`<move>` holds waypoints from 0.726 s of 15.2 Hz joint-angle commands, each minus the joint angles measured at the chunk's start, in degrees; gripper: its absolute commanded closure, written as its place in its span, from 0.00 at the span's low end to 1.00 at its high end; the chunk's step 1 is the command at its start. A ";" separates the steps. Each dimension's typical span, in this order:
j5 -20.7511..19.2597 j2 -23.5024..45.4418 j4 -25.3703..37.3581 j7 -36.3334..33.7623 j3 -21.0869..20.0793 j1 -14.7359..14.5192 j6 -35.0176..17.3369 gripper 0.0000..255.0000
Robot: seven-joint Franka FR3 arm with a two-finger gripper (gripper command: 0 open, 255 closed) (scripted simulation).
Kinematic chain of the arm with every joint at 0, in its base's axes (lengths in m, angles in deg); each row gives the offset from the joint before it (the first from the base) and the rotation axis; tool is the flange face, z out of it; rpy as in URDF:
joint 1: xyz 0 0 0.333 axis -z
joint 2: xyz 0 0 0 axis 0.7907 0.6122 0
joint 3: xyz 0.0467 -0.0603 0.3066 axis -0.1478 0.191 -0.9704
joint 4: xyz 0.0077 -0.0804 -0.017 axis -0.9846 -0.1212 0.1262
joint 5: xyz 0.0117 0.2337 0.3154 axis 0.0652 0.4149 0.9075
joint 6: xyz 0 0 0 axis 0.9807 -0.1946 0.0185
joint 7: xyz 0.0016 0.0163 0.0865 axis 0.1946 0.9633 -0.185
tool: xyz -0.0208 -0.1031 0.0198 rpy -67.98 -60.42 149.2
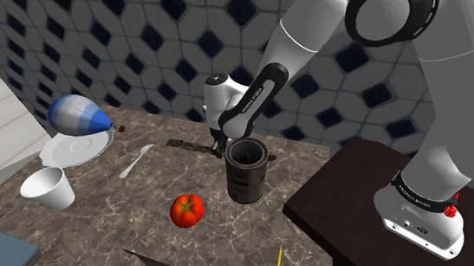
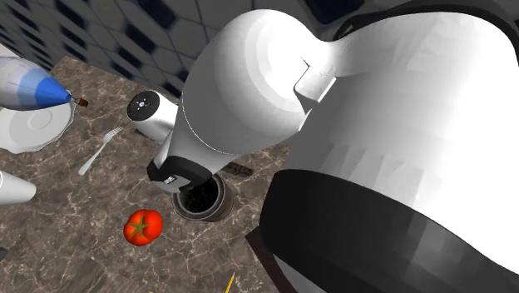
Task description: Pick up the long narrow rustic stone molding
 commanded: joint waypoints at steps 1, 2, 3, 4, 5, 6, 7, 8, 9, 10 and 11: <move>0.18 -1.38 -0.56 0.14 -0.21 0.14 0.83 1.00; 0.29 -2.05 -0.75 0.24 -0.33 0.23 1.31 1.00; 0.40 -2.71 -0.93 0.34 -0.45 0.32 1.80 1.00; 0.52 -3.37 -1.09 0.44 -0.56 0.40 2.29 1.00; 0.63 -4.02 -1.24 0.54 -0.68 0.48 2.79 1.00; 0.75 -4.67 -1.40 0.65 -0.79 0.57 3.29 1.00; 0.87 -5.30 -1.51 0.75 -0.91 0.65 3.81 1.00; 1.00 -5.94 -1.62 0.86 -1.02 0.73 4.33 1.00; 1.13 -6.56 -1.73 0.97 -1.13 0.81 4.85 1.00; 1.15 -6.66 -1.75 0.99 -1.14 0.82 4.93 1.00; 1.15 -6.66 -1.74 0.99 -1.14 0.82 4.93 1.00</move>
